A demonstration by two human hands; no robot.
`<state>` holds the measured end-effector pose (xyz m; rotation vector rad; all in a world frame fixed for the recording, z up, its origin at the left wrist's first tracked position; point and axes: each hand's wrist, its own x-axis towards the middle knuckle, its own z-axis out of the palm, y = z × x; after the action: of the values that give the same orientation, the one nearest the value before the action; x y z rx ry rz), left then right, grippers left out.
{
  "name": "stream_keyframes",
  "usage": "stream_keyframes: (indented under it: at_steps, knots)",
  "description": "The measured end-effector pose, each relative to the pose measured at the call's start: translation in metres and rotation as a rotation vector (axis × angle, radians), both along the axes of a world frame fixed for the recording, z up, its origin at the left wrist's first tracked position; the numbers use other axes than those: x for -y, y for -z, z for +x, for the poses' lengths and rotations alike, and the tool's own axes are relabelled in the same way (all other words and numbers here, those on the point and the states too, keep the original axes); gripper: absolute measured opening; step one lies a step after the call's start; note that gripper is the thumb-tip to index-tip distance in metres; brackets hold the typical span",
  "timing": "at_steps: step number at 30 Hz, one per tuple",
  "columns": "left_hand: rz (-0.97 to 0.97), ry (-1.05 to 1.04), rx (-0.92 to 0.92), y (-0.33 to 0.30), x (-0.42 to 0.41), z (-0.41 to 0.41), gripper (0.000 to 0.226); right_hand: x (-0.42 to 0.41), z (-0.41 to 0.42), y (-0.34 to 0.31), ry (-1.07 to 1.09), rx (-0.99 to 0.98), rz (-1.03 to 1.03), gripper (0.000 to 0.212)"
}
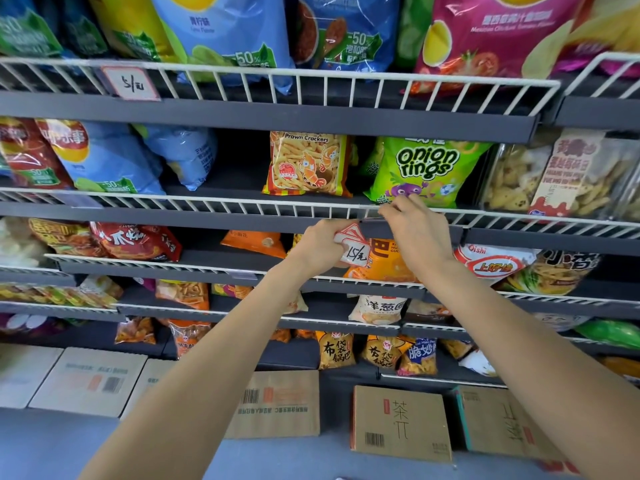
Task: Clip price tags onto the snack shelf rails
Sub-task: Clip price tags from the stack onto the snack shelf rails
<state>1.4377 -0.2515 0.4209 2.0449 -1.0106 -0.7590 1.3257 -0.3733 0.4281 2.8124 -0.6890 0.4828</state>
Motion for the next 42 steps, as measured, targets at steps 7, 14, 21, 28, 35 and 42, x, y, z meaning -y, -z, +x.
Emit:
stream_keyframes:
  at_steps: [7,14,21,28,35,42]
  knots:
    - [-0.016,-0.026,-0.065,0.001,0.004,0.002,0.048,-0.003,-0.001,0.003,-0.018,-0.017,-0.107,0.041]
    - [-0.231,-0.25,-0.585,-0.007,-0.008,0.0,0.039,-0.01,-0.006,0.013,0.035,0.009,-0.049,0.044]
    - [-0.365,-0.315,-0.67,-0.014,-0.023,-0.003,0.039,-0.013,-0.009,0.016,0.046,-0.01,0.018,0.051]
    - [-0.391,-0.363,-0.588,-0.025,-0.024,-0.014,0.037,-0.012,-0.012,0.013,0.033,0.066,0.259,0.042]
    - [-0.486,-0.341,-0.526,-0.036,-0.034,-0.022,0.028,-0.031,-0.007,-0.024,-0.047,0.438,1.066,0.023]
    - [-0.51,-0.229,-0.67,-0.046,-0.043,-0.024,0.021,-0.042,-0.016,-0.042,-0.024,0.591,1.136,0.006]
